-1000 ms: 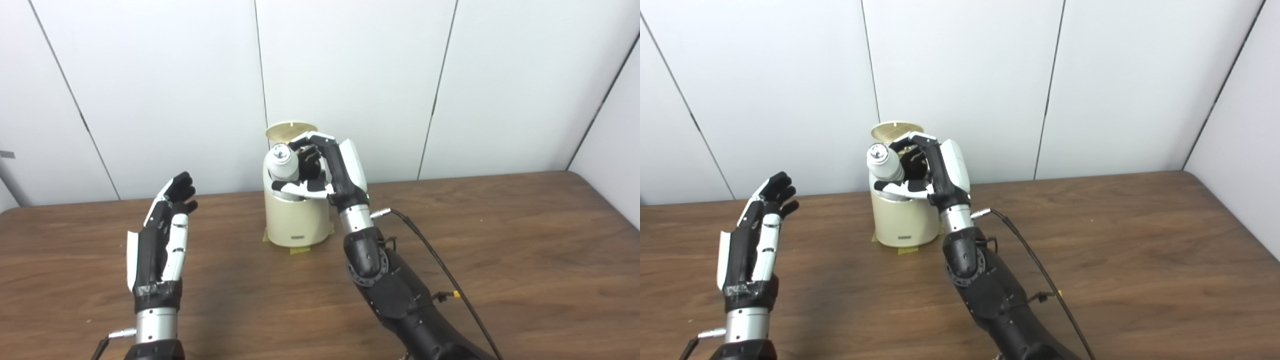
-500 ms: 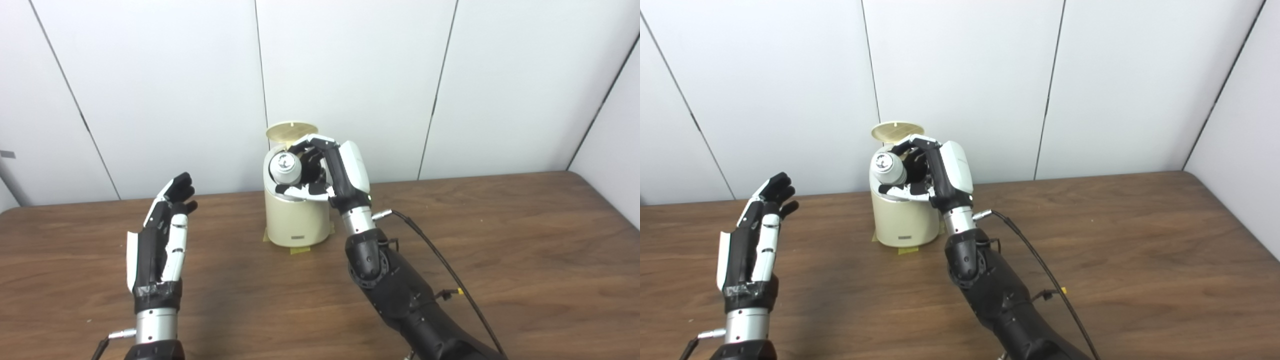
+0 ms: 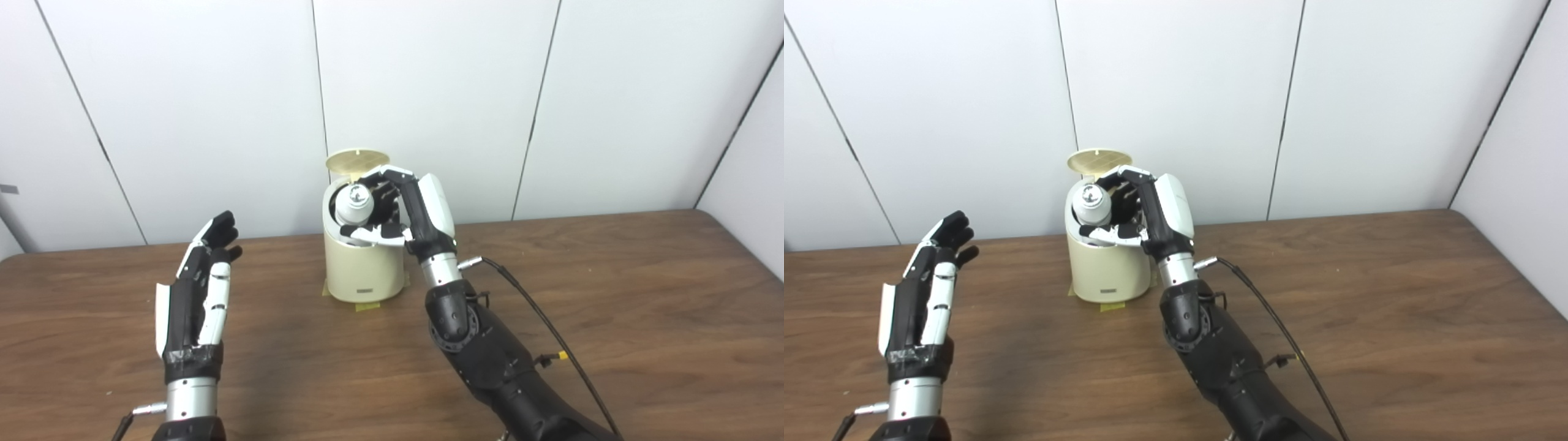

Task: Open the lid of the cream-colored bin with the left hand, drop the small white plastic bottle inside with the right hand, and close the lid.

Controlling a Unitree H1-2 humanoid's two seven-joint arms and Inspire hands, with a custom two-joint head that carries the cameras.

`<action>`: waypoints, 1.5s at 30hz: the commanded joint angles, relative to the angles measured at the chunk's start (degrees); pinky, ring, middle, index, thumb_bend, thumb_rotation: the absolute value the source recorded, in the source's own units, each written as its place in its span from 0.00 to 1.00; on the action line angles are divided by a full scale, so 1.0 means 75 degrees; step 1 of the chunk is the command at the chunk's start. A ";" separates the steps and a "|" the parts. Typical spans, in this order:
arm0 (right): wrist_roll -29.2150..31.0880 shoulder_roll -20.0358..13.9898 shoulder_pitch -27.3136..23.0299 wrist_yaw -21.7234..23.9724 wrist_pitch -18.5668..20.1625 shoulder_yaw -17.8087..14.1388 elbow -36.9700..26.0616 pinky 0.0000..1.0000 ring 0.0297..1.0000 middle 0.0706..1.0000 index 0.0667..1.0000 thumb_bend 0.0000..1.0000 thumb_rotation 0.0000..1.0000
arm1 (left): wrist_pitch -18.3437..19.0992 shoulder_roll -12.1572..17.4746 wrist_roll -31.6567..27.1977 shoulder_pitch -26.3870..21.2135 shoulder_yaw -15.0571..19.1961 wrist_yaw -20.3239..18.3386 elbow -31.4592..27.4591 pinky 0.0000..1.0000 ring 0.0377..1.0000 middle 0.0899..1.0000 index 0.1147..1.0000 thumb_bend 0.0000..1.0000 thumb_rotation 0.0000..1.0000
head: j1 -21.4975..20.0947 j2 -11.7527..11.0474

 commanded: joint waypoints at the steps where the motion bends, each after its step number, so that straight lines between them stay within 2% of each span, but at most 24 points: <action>1: -0.0075 -0.0052 -0.0270 -0.0080 -0.0154 0.0004 -0.0365 0.43 0.49 0.50 0.43 0.52 0.00 | -0.0242 0.0012 0.0025 -0.0219 -0.0035 0.0000 -0.0240 0.84 0.88 0.88 0.85 0.28 0.73 | -0.0012 0.0002; 2: -0.0098 -0.0050 -0.0263 -0.0084 -0.0124 0.0009 -0.0389 0.45 0.51 0.54 0.44 0.52 0.08 | -0.0239 0.0013 0.0028 -0.0218 -0.0037 -0.0001 -0.0245 0.84 0.88 0.88 0.85 0.27 0.73 | -0.0012 0.0002; 3: -0.0105 -0.0046 -0.0258 -0.0079 -0.0104 0.0012 -0.0402 0.45 0.51 0.55 0.45 0.52 0.11 | -0.0257 0.0014 0.0018 -0.0221 -0.0033 -0.0001 -0.0235 0.84 0.88 0.88 0.85 0.27 0.73 | -0.0012 0.0002; 7: -0.0095 -0.0025 -0.0226 0.0012 0.0060 0.0009 -0.0488 0.48 0.54 0.60 0.45 0.52 0.13 | -0.0242 0.0012 0.0033 -0.0229 -0.0028 0.0009 -0.0244 0.84 0.87 0.87 0.85 0.27 0.72 | -0.0007 0.0012; 8: -0.0072 -0.0020 -0.0213 0.0065 0.0120 0.0006 -0.0520 0.49 0.55 0.62 0.52 0.77 0.10 | -0.0226 0.0009 0.0037 -0.0229 -0.0029 0.0011 -0.0261 0.84 0.87 0.87 0.85 0.27 0.72 | -0.0007 0.0015; 9: -0.0048 -0.0016 -0.0202 0.0108 0.0163 0.0005 -0.0543 0.50 0.57 0.65 0.56 0.88 0.09 | -0.0218 0.0007 0.0038 -0.0230 -0.0029 0.0012 -0.0272 0.84 0.87 0.87 0.85 0.26 0.72 | -0.0007 0.0015; 11: -0.0065 -0.0015 -0.0200 0.0112 0.0189 0.0017 -0.0539 0.53 0.61 0.67 0.60 0.95 0.08 | -0.0253 0.0009 0.0032 -0.0237 -0.0026 0.0014 -0.0259 0.83 0.87 0.87 0.85 0.25 0.72 | -0.0007 0.0015; 13: -0.0077 -0.0021 -0.0201 0.0124 0.0171 0.0032 -0.0526 0.55 0.64 0.70 0.64 0.97 0.10 | -0.0275 0.0014 0.0025 -0.0247 -0.0019 0.0015 -0.0238 0.83 0.87 0.87 0.85 0.25 0.72 | -0.0009 0.0024; 23: -0.0139 0.0010 -0.0135 0.0100 0.0453 0.0018 -0.0638 0.57 0.70 0.78 0.70 1.00 0.24 | -0.0241 0.0029 -0.0004 -0.0253 -0.0003 0.0008 -0.0223 0.83 0.87 0.87 0.85 0.26 0.72 | -0.0021 0.0018; 31: -0.0086 -0.0001 -0.0076 0.0105 0.0480 -0.0020 -0.0784 0.56 0.68 0.76 0.69 1.00 0.25 | -0.0243 0.0019 0.0003 -0.0248 -0.0028 0.0008 -0.0217 0.83 0.87 0.87 0.85 0.26 0.72 | -0.0016 0.0004; 34: 0.0086 0.0021 0.0009 0.0029 0.0234 -0.0128 -0.0935 0.54 0.65 0.74 0.68 0.97 0.25 | -0.0280 0.0021 0.0061 -0.0258 -0.0043 0.0017 -0.0182 0.83 0.87 0.87 0.85 0.26 0.72 | -0.0003 -0.0017; 37: 0.0217 0.0099 0.0140 -0.0544 -0.0300 -0.0258 -0.1105 0.48 0.57 0.66 0.60 0.94 0.21 | -0.0305 0.0014 0.0053 -0.0273 -0.0041 0.0025 -0.0161 0.83 0.87 0.87 0.85 0.26 0.72 | 0.0003 -0.0023; 39: 0.0402 0.0085 0.0264 -0.0748 -0.0401 -0.0239 -0.1344 0.46 0.54 0.65 0.57 0.90 0.22 | -0.0296 0.0006 0.0068 -0.0278 -0.0038 0.0040 -0.0157 0.83 0.87 0.87 0.85 0.26 0.72 | 0.0006 -0.0036; 43: 0.1013 -0.0026 0.0650 -0.0800 -0.0404 -0.0145 -0.2099 0.48 0.55 0.62 0.56 0.80 0.31 | -0.0285 0.0019 0.0084 -0.0290 -0.0031 0.0050 -0.0150 0.83 0.87 0.87 0.84 0.25 0.71 | -0.0002 -0.0047; 45: 0.1266 -0.0072 0.0800 -0.0836 -0.0404 -0.0127 -0.2428 0.51 0.59 0.62 0.55 0.77 0.37 | -0.0249 0.0012 0.0060 -0.0296 -0.0026 0.0050 -0.0159 0.83 0.86 0.86 0.84 0.25 0.70 | -0.0007 -0.0050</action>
